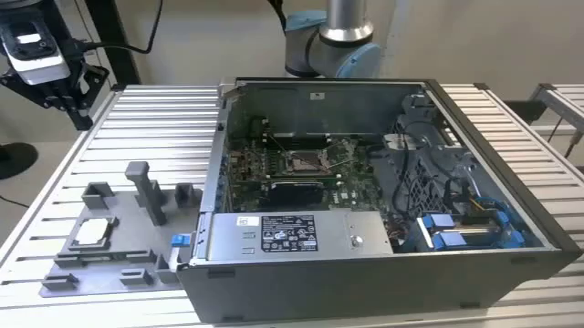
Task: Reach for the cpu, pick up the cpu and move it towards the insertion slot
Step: 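Reach for the cpu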
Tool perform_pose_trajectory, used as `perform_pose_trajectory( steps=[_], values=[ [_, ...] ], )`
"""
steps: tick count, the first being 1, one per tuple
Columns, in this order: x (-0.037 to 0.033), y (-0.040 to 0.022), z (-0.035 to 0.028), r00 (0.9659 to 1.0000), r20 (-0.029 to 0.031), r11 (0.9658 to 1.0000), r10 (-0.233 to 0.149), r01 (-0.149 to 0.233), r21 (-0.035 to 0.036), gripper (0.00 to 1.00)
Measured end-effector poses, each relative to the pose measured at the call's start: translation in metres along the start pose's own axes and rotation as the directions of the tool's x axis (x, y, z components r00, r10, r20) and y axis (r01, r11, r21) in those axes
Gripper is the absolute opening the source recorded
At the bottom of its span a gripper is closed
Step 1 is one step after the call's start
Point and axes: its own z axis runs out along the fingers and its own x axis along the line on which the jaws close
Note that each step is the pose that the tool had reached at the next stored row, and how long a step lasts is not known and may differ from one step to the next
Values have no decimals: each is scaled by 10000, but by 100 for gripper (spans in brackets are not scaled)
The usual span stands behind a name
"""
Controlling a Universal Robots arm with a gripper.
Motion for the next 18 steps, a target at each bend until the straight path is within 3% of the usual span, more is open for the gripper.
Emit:
perform_pose_trajectory(
  steps=[10, 15, 18],
  values=[
    [0, 0, 0, 10000, 0, 10000, 0, 0, 0, 0],
    [36, -3, 0, 10000, 10, 10000, 1, -1, 0, 0],
    [87, -69, -2, 10000, 16, 10000, 0, 0, 0, 0]
  ],
)
